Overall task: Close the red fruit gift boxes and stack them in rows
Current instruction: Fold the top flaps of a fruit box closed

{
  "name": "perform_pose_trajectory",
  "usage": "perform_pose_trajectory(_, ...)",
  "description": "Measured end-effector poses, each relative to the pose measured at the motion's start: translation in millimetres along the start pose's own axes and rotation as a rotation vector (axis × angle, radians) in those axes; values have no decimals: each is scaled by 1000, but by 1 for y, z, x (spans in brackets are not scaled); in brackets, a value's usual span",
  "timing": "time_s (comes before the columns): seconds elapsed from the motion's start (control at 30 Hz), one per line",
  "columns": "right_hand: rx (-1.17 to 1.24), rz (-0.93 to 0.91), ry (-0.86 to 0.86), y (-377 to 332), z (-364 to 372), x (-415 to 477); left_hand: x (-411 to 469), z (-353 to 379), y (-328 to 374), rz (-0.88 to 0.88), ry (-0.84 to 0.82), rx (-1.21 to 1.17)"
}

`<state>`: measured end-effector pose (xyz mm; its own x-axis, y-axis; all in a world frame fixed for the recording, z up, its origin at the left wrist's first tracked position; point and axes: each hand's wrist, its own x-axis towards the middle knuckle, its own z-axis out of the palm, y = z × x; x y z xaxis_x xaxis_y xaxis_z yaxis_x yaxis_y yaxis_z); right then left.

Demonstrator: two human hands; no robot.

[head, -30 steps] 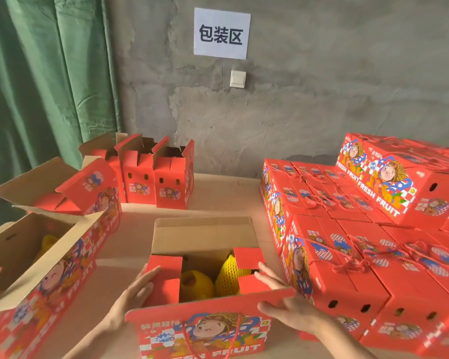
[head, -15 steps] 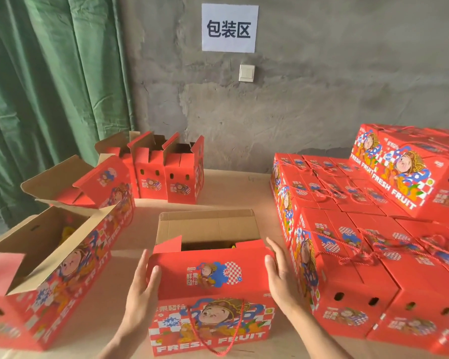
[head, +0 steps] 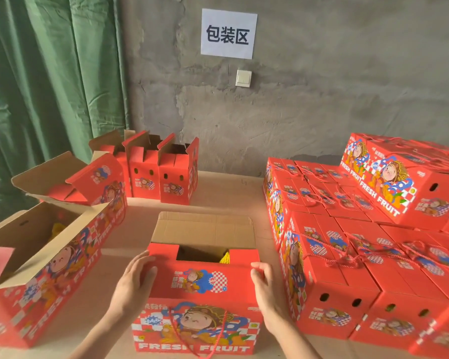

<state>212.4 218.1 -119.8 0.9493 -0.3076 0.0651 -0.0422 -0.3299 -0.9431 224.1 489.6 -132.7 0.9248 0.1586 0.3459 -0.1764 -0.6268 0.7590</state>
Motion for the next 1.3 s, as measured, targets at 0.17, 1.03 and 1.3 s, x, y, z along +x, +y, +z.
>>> perform_pose_trajectory(0.17,-113,-66,-60,-3,1,-12,-1,-4,-4,57,44,63)
perform_pose_trajectory(1.03,8,-73,-103,-14,-5,-8,-23,-18,11,-57,-5,225)
perform_pose_trajectory(1.3,-65,111,-137,-26,-10,6,7,-23,16,-258,-32,203)
